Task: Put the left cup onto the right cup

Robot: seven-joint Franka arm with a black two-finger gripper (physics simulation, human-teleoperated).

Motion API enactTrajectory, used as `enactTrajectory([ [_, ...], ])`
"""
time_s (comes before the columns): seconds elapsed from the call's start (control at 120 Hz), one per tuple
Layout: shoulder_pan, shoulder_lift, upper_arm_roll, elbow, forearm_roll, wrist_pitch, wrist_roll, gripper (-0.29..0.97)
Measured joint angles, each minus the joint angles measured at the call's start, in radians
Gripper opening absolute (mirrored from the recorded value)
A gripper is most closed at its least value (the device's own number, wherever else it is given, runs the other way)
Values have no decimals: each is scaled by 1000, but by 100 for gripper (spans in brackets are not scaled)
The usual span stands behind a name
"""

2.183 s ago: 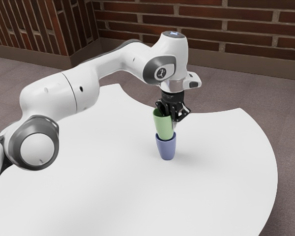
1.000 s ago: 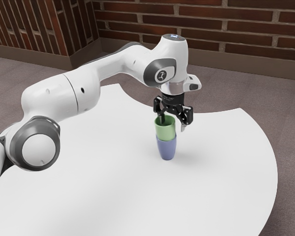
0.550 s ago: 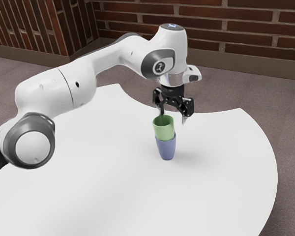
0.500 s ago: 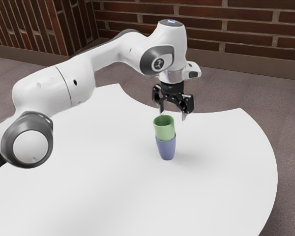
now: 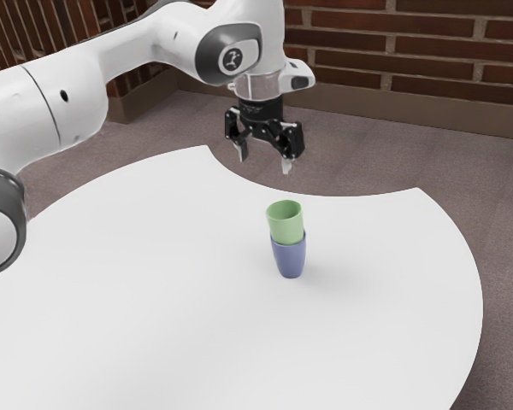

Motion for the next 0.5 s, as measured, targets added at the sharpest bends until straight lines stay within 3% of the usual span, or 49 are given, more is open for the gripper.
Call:
enactTrajectory([
  [0.233,2,-202,166,-192,-131,4,9,68],
  [0.5,0,-424,276,-393,-169,-5,55,68],
])
